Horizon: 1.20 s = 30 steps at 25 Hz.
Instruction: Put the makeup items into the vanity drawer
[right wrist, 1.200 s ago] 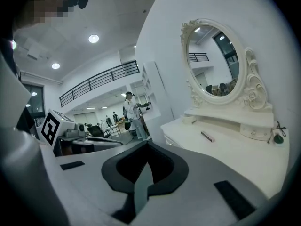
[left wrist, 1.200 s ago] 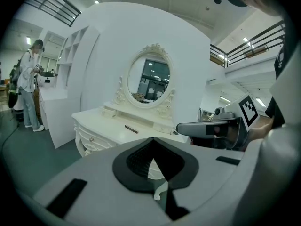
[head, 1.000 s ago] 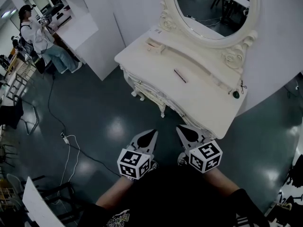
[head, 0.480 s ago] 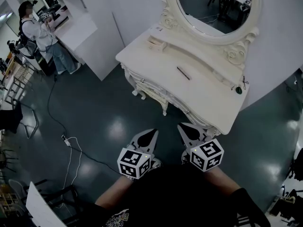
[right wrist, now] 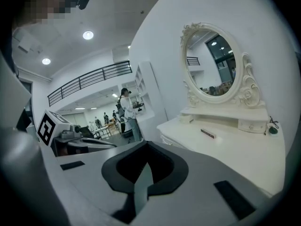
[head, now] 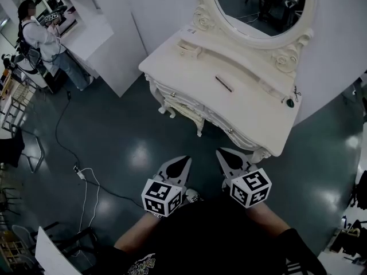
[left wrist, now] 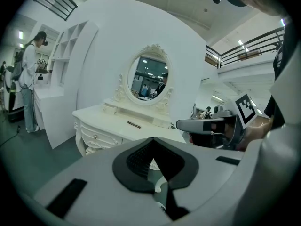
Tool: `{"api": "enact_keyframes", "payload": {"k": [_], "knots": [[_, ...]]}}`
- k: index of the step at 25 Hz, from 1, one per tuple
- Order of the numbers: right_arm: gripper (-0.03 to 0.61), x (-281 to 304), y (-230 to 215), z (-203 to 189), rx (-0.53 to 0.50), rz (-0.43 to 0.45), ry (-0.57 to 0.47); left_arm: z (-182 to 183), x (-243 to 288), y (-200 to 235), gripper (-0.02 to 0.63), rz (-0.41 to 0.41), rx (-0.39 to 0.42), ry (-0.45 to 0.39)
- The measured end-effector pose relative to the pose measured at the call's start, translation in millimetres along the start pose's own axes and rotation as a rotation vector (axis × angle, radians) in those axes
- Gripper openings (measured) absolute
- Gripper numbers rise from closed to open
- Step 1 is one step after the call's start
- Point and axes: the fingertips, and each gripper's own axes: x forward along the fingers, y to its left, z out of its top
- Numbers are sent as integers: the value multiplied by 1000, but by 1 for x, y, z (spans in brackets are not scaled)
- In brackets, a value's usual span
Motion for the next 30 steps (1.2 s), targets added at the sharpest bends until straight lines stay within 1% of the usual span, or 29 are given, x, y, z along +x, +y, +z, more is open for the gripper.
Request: {"api": "enact_keyframes", "payload": {"k": [6, 11, 15, 24, 30], "knots": [[28, 6, 7, 0, -2, -20, -1, 4, -7, 15, -3, 3, -2, -18], [28, 15, 8, 6, -28, -19, 8, 7, -6, 26, -2, 11, -27, -32], [28, 23, -4, 12, -30, -18, 15, 11, 7, 29, -3, 12, -37, -34], [28, 53, -27, 35, -41, 21, 15, 32, 35, 50, -3, 50, -44, -39], [28, 67, -51, 46, -37, 28, 19, 45, 60, 56, -2, 54, -38, -37]]}}
